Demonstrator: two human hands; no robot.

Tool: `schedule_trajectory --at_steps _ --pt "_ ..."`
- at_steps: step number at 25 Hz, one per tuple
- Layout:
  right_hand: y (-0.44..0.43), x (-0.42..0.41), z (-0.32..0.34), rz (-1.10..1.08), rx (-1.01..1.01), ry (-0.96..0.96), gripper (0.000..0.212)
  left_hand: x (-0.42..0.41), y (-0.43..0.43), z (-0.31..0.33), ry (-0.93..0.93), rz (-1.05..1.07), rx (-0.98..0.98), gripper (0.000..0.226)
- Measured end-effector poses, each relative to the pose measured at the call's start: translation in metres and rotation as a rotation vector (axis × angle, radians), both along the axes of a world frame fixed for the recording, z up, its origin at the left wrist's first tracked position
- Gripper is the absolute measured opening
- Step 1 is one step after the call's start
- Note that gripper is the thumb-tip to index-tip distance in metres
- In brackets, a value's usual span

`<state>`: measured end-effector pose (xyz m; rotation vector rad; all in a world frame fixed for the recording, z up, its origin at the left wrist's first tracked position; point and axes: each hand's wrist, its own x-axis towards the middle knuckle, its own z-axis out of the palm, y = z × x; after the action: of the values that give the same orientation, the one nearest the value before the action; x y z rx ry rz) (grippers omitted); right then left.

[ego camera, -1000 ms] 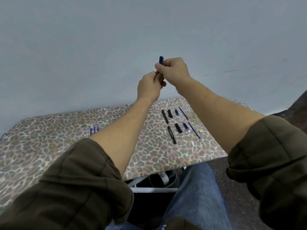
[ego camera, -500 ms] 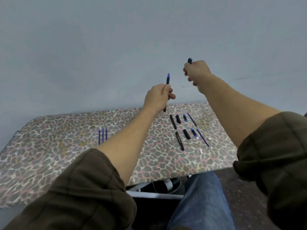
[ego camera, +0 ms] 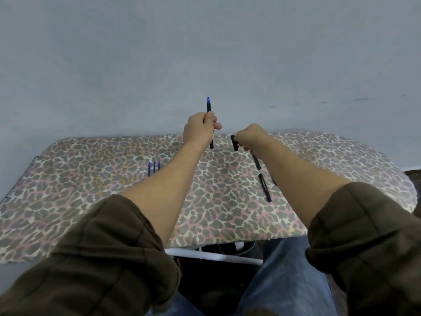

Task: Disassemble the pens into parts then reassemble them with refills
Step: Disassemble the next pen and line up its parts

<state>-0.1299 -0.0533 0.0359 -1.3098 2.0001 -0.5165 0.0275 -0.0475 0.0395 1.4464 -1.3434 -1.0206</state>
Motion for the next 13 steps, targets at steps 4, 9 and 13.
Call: schedule_trajectory --at_steps 4,9,13 --pt "-0.009 0.024 -0.019 0.086 0.106 0.217 0.029 0.006 -0.007 -0.013 0.018 -0.011 0.025 0.034" --pt "-0.022 0.047 -0.05 0.008 0.07 0.267 0.025 0.018 -0.016 -0.025 0.033 0.0 0.047 0.033" --pt "-0.026 0.05 -0.067 -0.054 0.087 0.261 0.026 0.029 -0.021 -0.032 0.046 0.003 0.068 0.032"
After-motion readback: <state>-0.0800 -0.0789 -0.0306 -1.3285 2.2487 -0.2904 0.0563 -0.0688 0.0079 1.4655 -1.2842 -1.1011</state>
